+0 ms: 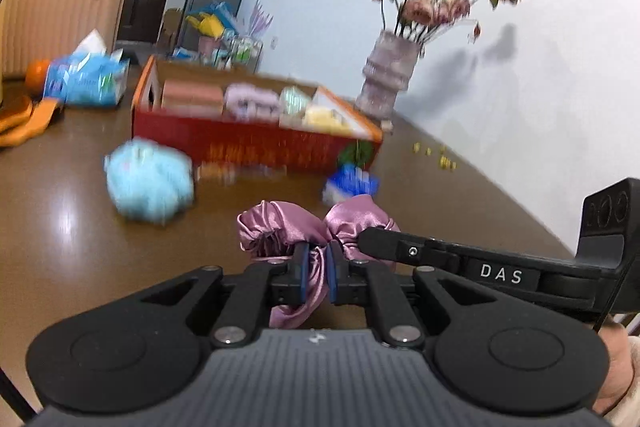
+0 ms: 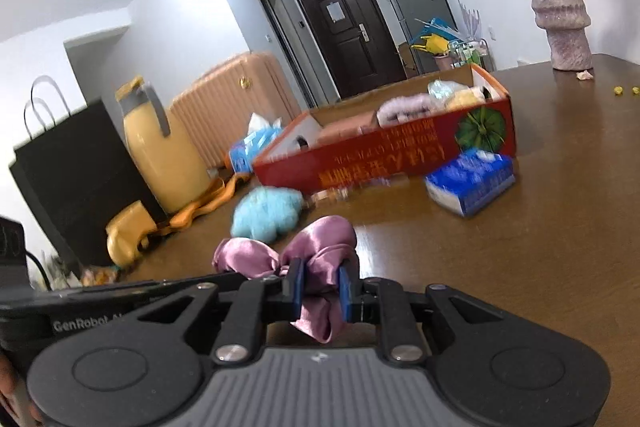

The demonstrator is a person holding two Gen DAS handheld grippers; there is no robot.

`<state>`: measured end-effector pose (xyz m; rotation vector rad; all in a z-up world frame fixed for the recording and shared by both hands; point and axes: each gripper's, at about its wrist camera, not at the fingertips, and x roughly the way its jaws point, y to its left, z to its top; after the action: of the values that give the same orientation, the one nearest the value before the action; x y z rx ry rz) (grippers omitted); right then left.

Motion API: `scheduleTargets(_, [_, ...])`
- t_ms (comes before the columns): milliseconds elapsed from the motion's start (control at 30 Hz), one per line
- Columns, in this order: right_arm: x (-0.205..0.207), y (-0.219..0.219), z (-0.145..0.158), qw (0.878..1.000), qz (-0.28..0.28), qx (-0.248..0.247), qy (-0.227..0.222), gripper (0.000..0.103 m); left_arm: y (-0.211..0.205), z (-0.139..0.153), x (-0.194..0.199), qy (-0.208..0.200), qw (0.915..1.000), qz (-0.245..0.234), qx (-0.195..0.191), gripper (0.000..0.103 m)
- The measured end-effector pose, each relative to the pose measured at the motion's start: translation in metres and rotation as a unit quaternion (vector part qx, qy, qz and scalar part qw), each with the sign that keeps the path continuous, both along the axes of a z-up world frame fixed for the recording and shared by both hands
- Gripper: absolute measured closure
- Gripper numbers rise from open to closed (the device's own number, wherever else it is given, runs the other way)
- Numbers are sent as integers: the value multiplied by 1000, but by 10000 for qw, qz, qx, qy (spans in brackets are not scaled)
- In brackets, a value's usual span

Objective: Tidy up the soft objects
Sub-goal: 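Carry the pink satin bow with both tools into the box and release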

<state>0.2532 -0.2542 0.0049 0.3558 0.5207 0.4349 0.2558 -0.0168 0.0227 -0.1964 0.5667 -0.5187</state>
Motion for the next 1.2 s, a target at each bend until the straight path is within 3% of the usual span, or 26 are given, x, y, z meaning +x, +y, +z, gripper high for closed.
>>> scheduleTargets(100, [39, 2, 26, 9996, 42, 73, -288, 86, 7, 33, 41, -444, 9990, -81, -6, 93])
scheduleTargets(200, [108, 6, 50, 9993, -32, 146, -354, 86, 14, 53, 112, -275, 9995, -133, -45, 93])
scheduleTargets(267, [162, 9, 56, 9997, -66, 207, -98, 86, 20, 55, 165, 14, 10000, -26, -39, 93])
scheduleTargets(400, [266, 18, 44, 9949, -299, 430, 866, 87, 24, 39, 262, 710, 9965, 375, 240, 93])
scheduleTargets(467, [300, 30, 33, 9919, -379, 175, 1196, 87, 26, 26, 293, 1001, 9932, 514, 300, 93])
scheduleTargets(533, [327, 39, 19, 9861, -544, 61, 1571, 87, 26, 15, 311, 1105, 9881, 886, 595, 92])
scheduleTargets(633, [349, 50, 7, 9777, -774, -140, 1945, 84, 30, 6, 321, 1100, 9847, 1102, 784, 89])
scheduleTargets(700, [354, 55, 5, 9754, -796, -329, 2028, 81, 34, 7, 317, 1063, 9867, 1022, 685, 84])
scheduleTargets(767, [353, 58, 5, 9748, -776, -473, 2037, 64, 37, 12, 309, 908, 9880, 1025, 714, 68])
scheduleTargets(800, [352, 58, 7, 9754, -731, -461, 2029, 62, 40, 15, 303, 816, 9877, 1088, 767, 60])
scheduleTargets(900, [342, 52, 22, 9781, -837, -427, 1859, 45, 44, 29, 285, 505, 9877, 1125, 964, 53])
scheduleTargets(1000, [317, 38, 48, 9809, -1161, -717, 1387, 44, 52, 49, 258, 136, 9868, 1191, 1090, 36])
scheduleTargets(1100, [284, 23, 78, 9776, -1688, -1126, 561, 40, 55, 71, 228, -294, 9815, 1371, 1304, 29])
scheduleTargets(1200, [236, 19, 100, 9520, -2222, -2006, -636, 33, 56, 91, 195, -688, 9754, 1586, 1371, 22])
